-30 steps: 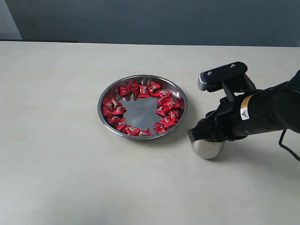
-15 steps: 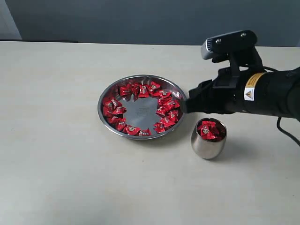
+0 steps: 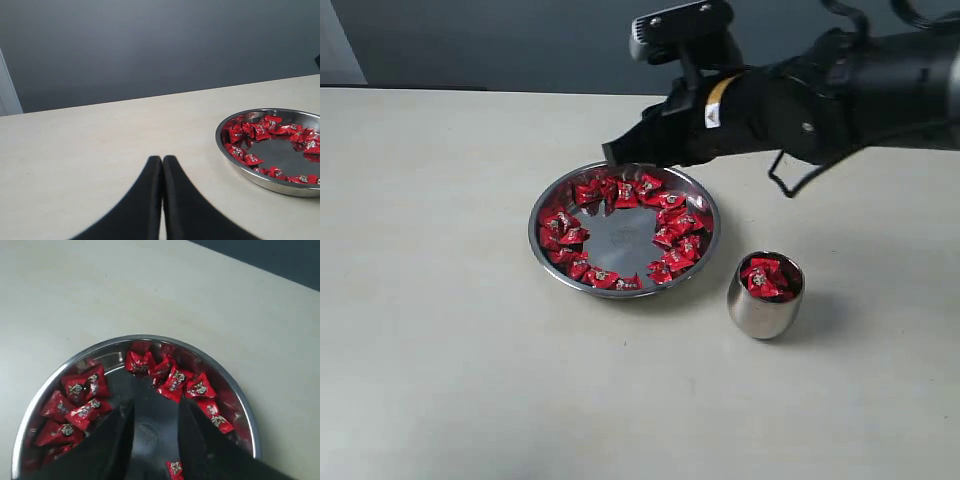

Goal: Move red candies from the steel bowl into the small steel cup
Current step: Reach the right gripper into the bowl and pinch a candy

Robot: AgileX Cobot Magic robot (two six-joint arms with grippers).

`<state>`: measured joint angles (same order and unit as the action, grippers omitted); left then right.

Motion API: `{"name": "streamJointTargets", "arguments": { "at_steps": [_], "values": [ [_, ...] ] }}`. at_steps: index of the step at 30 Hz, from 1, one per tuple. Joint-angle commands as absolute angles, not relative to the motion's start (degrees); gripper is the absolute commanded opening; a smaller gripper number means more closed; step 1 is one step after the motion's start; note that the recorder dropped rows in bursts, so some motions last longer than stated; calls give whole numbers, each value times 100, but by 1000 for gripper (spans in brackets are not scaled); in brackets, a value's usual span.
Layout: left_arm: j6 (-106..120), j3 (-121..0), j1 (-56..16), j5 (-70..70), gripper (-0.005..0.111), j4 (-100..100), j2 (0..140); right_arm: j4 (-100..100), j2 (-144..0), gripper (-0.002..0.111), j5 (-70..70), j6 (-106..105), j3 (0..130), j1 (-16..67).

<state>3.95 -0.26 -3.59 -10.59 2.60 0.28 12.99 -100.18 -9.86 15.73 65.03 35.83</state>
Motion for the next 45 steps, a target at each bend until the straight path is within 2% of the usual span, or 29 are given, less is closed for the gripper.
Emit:
{"name": "streamJointTargets", "arguments": {
  "at_steps": [1,3,14,45],
  "values": [
    [391,0,-356,-1031,2,267,0,1338,-10801,44,-1675,1475,7331,3609],
    [391,0,-356,-1031,2,267,0,1070,-11078,48,-1872,1475,7610,3609],
    [391,0,-356,-1031,2,267,0,-1429,-12239,45,-2097,0,8328,3915],
    [391,0,-356,-1031,2,267,0,-1858,-13041,44,-3017,-64,9294,3943]
  ]
}}
